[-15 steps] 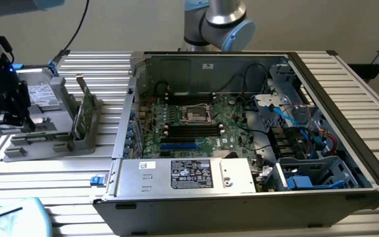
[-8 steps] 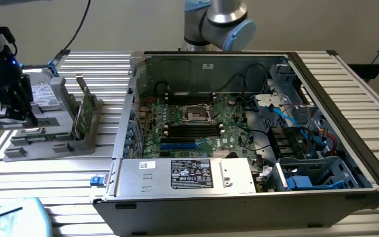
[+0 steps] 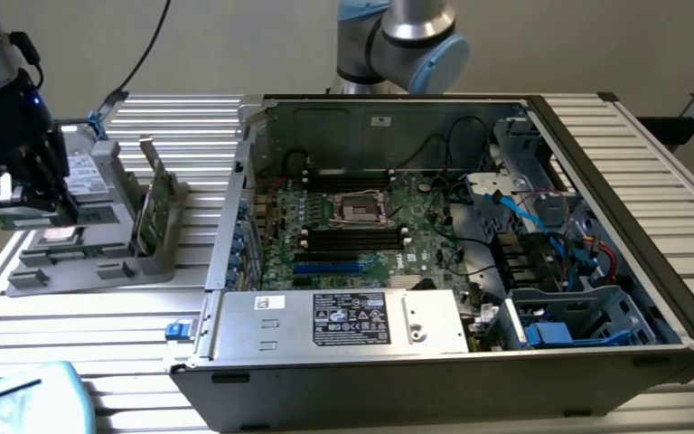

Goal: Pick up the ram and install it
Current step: 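Pick up the ram and move it above insertion slot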

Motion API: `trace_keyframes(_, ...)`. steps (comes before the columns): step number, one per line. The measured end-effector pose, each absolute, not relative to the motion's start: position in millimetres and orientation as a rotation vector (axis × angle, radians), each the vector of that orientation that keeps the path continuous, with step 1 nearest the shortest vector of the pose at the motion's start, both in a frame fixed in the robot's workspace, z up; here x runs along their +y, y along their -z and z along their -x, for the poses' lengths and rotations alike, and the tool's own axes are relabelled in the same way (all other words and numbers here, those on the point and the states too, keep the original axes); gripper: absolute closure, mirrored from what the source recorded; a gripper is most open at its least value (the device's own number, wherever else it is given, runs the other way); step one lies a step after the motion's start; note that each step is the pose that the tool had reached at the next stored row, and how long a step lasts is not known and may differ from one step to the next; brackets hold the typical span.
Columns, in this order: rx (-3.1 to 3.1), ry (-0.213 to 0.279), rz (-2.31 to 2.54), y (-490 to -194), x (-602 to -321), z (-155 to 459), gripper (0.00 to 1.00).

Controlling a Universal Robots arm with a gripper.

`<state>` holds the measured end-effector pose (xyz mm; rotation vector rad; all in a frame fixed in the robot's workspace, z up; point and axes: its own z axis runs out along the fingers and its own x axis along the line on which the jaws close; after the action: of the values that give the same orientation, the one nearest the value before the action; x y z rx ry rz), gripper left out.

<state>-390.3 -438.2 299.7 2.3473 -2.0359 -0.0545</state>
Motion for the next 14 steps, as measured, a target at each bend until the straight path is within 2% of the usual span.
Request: trace_keyframes(14,-2.032,0.072,-2.344,-342.7,-440.6,343.7,0.86)
